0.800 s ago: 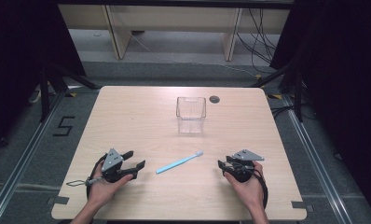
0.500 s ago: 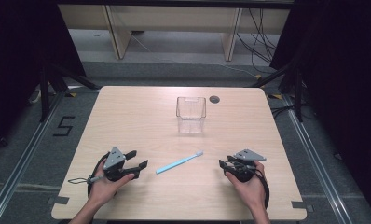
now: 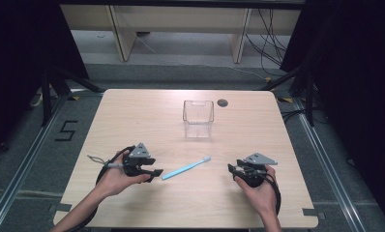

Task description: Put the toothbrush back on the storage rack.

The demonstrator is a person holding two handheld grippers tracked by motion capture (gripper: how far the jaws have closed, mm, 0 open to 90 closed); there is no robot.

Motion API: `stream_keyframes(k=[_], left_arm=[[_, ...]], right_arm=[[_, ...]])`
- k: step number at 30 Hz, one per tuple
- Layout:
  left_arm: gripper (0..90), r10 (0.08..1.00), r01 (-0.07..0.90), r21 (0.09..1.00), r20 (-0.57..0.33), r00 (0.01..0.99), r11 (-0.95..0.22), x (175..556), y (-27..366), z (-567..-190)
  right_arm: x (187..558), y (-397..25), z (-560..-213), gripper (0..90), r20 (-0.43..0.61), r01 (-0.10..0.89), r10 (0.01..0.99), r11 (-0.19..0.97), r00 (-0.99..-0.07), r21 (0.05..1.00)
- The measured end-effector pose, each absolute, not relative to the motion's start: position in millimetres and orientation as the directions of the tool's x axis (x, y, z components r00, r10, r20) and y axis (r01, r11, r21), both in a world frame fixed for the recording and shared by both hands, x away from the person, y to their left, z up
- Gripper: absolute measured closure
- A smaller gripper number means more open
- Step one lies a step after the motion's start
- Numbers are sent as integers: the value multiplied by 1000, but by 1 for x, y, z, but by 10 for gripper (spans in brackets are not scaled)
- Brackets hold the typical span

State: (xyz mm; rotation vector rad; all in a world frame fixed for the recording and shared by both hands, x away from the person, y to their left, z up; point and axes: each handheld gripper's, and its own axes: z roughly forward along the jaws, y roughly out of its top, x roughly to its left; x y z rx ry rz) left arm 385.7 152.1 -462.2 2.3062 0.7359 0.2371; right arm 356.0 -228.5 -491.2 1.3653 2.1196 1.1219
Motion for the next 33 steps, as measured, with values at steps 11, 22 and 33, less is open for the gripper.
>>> stream_keyframes(k=[11, 22, 33], left_arm=[[526, 377, 364, 273, -5, 926, -890, 408, 101, -454], [535, 359, 355, 196, -16, 933, -914, 418, 85, -459], [562, 348, 346, 171, -22, 937, -922, 423, 76, -466]], right_arm=[[360, -228, -490, 560, 68, 569, 857, 278, -511, 774], [360, -228, -490, 558, 94, 568, 854, 254, -511, 782], [361, -227, -490, 556, 79, 565, 852, 271, -518, 780]])
